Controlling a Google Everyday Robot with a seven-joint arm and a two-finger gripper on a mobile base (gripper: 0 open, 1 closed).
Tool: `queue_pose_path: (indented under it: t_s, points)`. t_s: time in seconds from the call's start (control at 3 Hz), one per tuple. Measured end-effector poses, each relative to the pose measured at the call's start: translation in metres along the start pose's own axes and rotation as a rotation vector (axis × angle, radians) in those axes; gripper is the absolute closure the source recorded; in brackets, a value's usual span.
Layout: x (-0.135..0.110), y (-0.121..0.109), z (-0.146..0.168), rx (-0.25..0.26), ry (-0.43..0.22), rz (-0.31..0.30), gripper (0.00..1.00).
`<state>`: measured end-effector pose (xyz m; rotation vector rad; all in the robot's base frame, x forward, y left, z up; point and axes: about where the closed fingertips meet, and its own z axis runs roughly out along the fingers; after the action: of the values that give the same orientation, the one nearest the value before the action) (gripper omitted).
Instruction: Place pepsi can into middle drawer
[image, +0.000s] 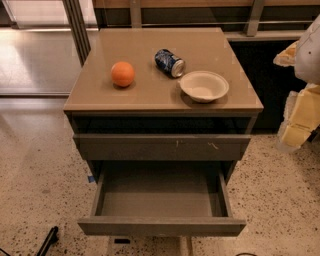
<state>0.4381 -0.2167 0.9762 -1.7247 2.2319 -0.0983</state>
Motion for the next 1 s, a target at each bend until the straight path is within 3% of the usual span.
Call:
queue_pose_path:
  t_s: [0.33,0.67,1.0]
  points:
    - [0.000,0.000,0.000,0.000,0.000,0.000,0.00]
    - [-0.018,-0.020,0.004,0.032,-0.114,0.009,0.00]
    - [-0.052,-0.066,-0.002,0.120,-0.340,0.046,0.00]
